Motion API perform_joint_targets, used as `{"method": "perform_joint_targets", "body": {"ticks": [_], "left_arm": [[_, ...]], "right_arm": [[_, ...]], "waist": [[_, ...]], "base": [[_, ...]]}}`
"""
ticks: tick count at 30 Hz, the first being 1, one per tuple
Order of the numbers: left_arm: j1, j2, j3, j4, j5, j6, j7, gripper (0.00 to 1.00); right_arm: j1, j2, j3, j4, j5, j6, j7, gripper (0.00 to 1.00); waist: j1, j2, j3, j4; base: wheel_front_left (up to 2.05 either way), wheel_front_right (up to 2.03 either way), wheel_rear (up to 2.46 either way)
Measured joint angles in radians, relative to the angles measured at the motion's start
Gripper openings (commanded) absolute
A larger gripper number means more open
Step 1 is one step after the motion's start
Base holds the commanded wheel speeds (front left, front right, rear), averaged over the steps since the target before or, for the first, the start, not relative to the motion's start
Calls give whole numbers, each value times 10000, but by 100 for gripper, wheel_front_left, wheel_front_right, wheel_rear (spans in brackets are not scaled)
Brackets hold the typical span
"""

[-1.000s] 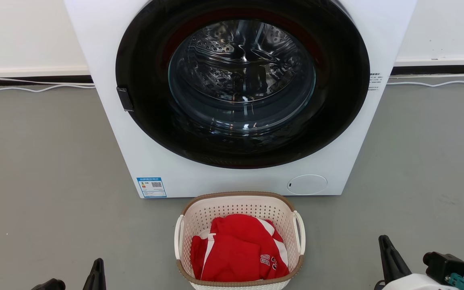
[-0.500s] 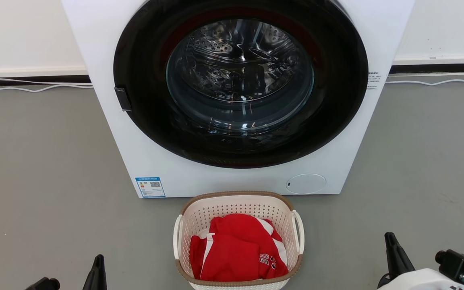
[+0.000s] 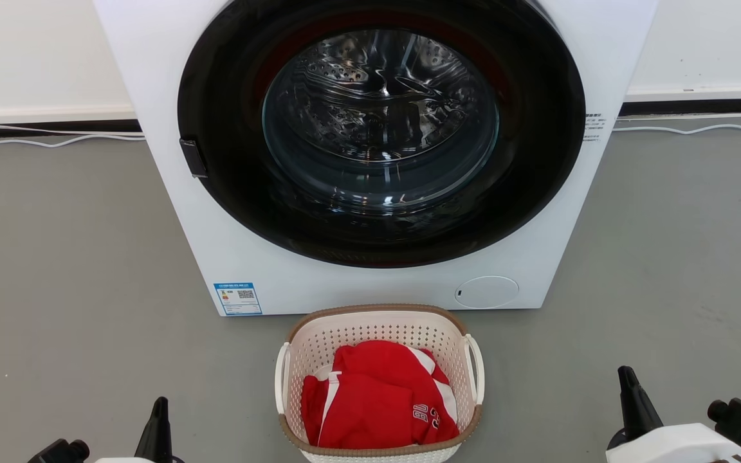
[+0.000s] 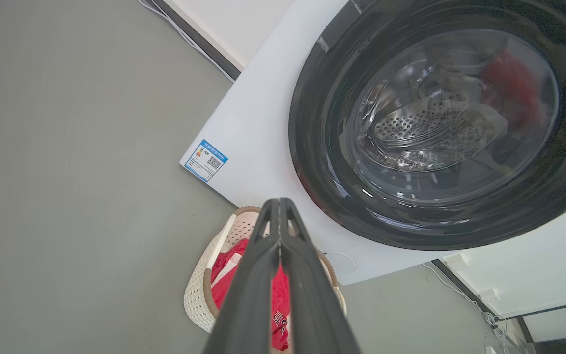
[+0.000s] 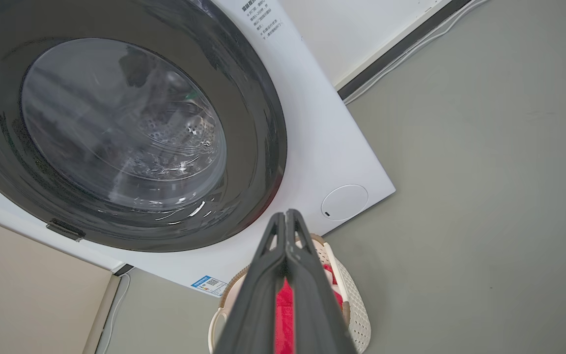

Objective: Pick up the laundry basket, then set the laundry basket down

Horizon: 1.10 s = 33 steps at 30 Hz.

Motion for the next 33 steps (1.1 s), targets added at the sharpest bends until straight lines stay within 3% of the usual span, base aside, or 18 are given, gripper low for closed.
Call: {"method": "perform_joint_targets", "body": {"ticks": [33], "left_arm": [[-383, 2, -150, -437, -3730, -50, 951, 0]], "right_arm": [[-38, 157, -314, -656, 3963, 0, 989, 0]], "waist": [[-1, 0, 56, -114]], "base": [[0, 0, 0]]}}
